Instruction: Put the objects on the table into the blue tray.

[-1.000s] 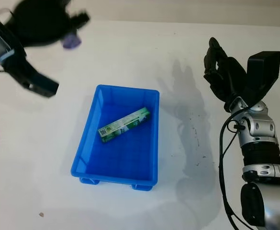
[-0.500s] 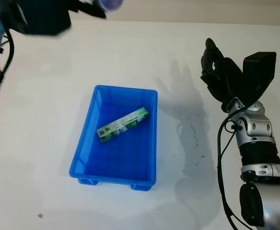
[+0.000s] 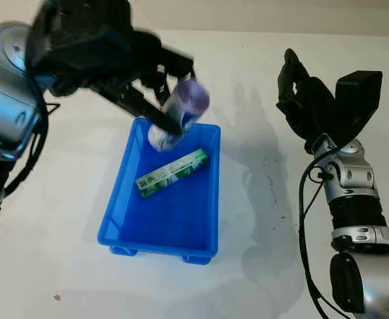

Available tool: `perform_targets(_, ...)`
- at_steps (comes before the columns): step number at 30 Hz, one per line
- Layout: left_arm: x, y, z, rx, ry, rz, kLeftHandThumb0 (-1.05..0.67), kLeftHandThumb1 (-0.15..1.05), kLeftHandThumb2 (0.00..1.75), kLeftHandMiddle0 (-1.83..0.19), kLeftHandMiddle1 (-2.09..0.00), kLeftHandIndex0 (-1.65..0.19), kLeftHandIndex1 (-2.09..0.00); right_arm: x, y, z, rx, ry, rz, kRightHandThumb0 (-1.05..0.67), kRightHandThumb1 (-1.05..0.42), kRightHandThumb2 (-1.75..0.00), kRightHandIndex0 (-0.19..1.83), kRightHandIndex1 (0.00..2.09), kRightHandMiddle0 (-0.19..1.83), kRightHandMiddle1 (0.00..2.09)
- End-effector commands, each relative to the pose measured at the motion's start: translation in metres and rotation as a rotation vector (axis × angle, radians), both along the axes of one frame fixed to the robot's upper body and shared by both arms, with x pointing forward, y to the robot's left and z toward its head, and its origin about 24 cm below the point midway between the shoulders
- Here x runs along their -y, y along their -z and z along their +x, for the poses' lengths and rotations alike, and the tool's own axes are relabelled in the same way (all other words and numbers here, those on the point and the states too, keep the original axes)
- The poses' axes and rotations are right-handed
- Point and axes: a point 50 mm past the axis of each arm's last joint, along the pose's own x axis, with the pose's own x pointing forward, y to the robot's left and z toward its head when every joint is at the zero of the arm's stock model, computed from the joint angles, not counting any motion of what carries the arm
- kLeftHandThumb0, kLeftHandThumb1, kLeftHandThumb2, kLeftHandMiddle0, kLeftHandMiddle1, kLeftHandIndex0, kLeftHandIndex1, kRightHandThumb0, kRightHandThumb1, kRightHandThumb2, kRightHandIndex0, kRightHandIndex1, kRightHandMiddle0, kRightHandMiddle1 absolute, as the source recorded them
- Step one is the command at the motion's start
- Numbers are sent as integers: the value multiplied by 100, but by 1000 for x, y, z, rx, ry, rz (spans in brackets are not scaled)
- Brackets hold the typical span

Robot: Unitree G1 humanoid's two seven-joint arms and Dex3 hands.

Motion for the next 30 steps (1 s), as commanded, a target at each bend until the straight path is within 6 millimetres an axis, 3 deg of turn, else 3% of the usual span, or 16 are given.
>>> perform_targets(1, 1, 7, -1, -52, -3, 16, -21, 105, 10, -42, -135, -21, -133, -1, -6, 2, 26, -6, -2, -59, -105, -84, -19, 0, -19, 0)
perform_targets(2, 1, 9, -1, -77, -13, 20, -22, 105, 9, -39, -123, -12, -122, -1, -6, 2, 25, -6, -3, -59, -105, -83, -19, 0, -19, 0)
perform_targets(6, 3, 18, 0, -131, -20, 49, -38, 94, 5, -17, -23, 9, -35, -2, -5, 3, 20, -7, 1, -59, -105, -82, -19, 0, -19, 0)
perform_targets(8, 4, 20, 1, -152, -25, 52, -39, 89, 4, -4, -8, 16, -20, -2, -5, 3, 20, -5, 3, -59, -105, -82, -19, 0, -19, 0)
perform_targets(12, 5, 20, 3, -166, -33, 72, -37, 83, 4, 12, -2, 19, -1, 0, -4, 2, 20, 5, -10, -58, -105, -81, -19, 0, -19, 0)
perform_targets(20, 5, 4, 10, -217, 0, 44, -50, 83, 5, 18, -2, 19, 0, -1, -3, 2, 20, 8, 6, -58, -105, -80, -19, 0, -19, 0)
perform_targets(23, -5, -3, 16, -214, 11, -85, -58, 88, 7, 17, -3, 18, -1, -3, -2, 2, 21, 4, 14, -58, -105, -80, -19, 0, -19, 0)
perform_targets(25, -20, -7, 20, -98, 8, -225, -69, 98, 12, 9, -6, 11, -5, -6, -2, 3, 25, 2, 27, -57, -105, -81, -19, 0, -19, 0)
perform_targets(30, -53, 0, 31, 127, -161, -662, -71, 105, 43, -5, -8, -4, -11, -9, -6, 4, 42, 4, 28, -58, -105, -83, -19, 0, -19, 0)
